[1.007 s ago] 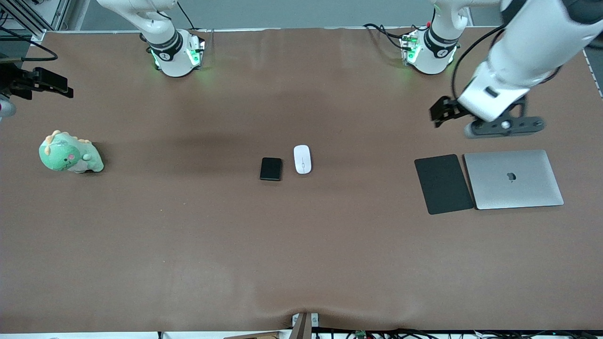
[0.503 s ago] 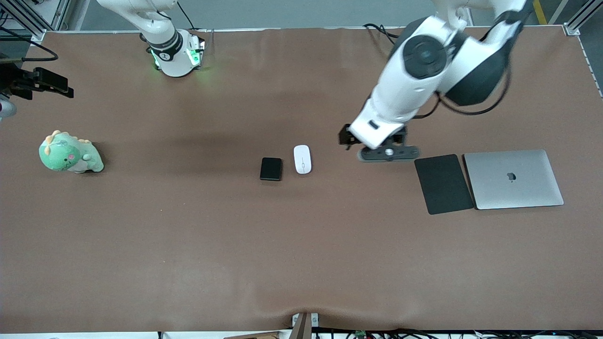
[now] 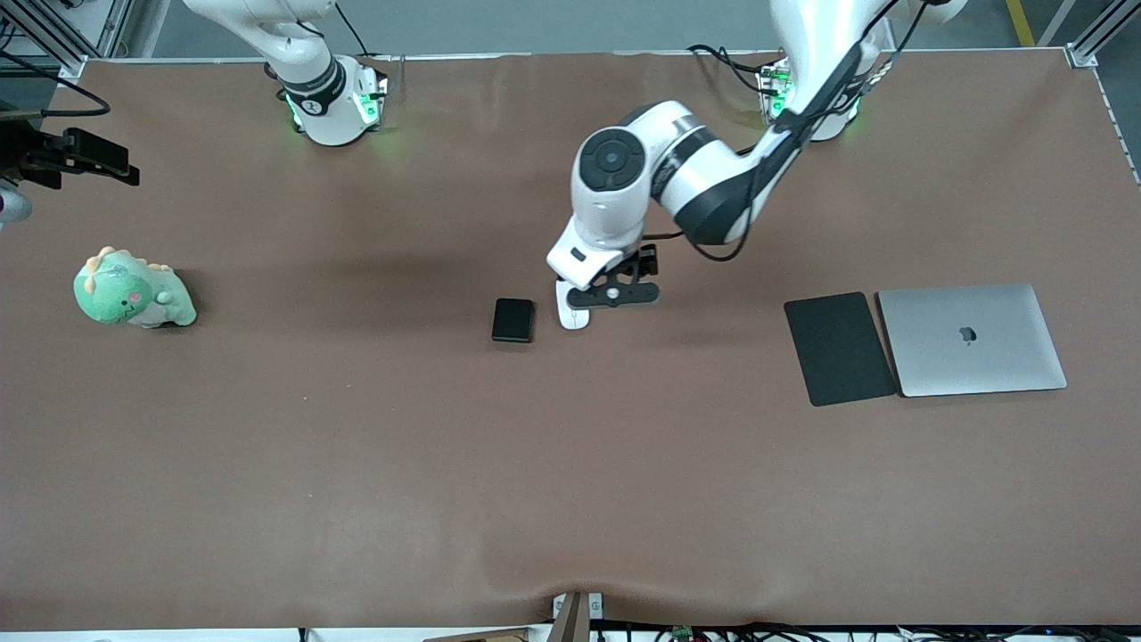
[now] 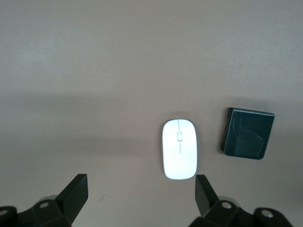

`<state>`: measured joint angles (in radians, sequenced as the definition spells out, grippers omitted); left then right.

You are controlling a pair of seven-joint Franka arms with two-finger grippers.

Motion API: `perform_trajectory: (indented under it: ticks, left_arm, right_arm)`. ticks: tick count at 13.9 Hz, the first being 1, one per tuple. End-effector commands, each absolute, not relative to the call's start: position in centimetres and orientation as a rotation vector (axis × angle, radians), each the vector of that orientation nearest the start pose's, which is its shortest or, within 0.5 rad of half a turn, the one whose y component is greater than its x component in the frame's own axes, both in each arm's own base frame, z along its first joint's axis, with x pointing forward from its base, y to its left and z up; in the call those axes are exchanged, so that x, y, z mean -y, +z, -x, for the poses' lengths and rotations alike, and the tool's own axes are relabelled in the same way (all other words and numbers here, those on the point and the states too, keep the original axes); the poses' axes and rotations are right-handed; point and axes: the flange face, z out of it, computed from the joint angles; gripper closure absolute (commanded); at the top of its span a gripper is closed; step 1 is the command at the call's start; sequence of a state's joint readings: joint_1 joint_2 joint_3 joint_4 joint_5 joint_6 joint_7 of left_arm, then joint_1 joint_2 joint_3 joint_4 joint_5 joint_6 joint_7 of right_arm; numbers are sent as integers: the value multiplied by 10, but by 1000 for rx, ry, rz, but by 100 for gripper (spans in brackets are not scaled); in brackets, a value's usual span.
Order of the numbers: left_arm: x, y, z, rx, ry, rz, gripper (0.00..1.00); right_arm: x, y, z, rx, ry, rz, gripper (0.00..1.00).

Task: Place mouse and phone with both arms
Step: 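Move the left gripper over the white mouse and lower it, then grasp the white mouse with the left gripper while the right gripper reaches out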

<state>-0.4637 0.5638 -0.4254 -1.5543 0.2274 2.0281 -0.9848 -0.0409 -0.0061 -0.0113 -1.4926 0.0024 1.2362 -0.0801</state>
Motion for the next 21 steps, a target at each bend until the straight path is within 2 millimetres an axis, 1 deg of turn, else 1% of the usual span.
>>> perform_trajectory:
  ticks: [1, 2, 4, 5, 6, 7, 8, 9, 10, 13, 14, 15, 16, 17, 18, 20, 21]
  left_arm:
    - [503, 304, -476, 84, 19, 3134, 0]
    - [507, 290, -475, 81, 18, 3154, 0]
    - [520, 264, -467, 132, 19, 3179, 1]
    - [526, 254, -463, 133, -8, 3183, 4]
    - [528, 242, -460, 150, -17, 3176, 7]
    - [529, 234, -460, 171, -26, 3176, 9]
    - [533, 225, -456, 177, -29, 3179, 9]
    - [532, 218, -456, 187, -27, 3175, 9]
    - [532, 213, -454, 187, -20, 3170, 9]
    - [534, 200, -449, 168, -9, 3156, 10]
    - [534, 197, -449, 167, -5, 3155, 10]
    - [534, 195, -449, 167, -3, 3153, 10]
    - [534, 194, -449, 173, -5, 3159, 10]
    - [538, 191, -445, 166, -6, 3170, 11]
    - [538, 189, -445, 165, -6, 3170, 11]
    - [538, 184, -444, 161, -1, 3166, 13]
    - [538, 180, -443, 155, -3, 3166, 14]
  right_arm:
    - [29, 640, -513, 43, 384, 3100, 0]
    - [27, 634, -518, 51, 402, 3094, 0]
    - [27, 632, -521, 56, 397, 3084, 0]
    - [28, 630, -523, 59, 394, 3082, 0]
    - [24, 615, -533, 77, 427, 3078, 0]
    - [16, 599, -543, 98, 475, 3080, 0]
    - [1, 593, -547, 140, 500, 3089, 0]
    - [-5, 596, -548, 153, 484, 3094, 0]
    - [-10, 595, -548, 165, 486, 3095, 0]
    - [-8, 593, -553, 168, 483, 3089, 0]
    - [-9, 590, -555, 166, 490, 3087, 0]
    - [-11, 569, -563, 172, 548, 3075, 0]
    - [-12, 542, -571, 174, 650, 3051, 0]
    - [-10, 535, -572, 170, 672, 3038, 0]
    - [-11, 536, -572, 172, 674, 3035, 0]
    - [-17, 534, -571, 184, 684, 3033, 0]
    - [-24, 533, -572, 191, 680, 3036, 0]
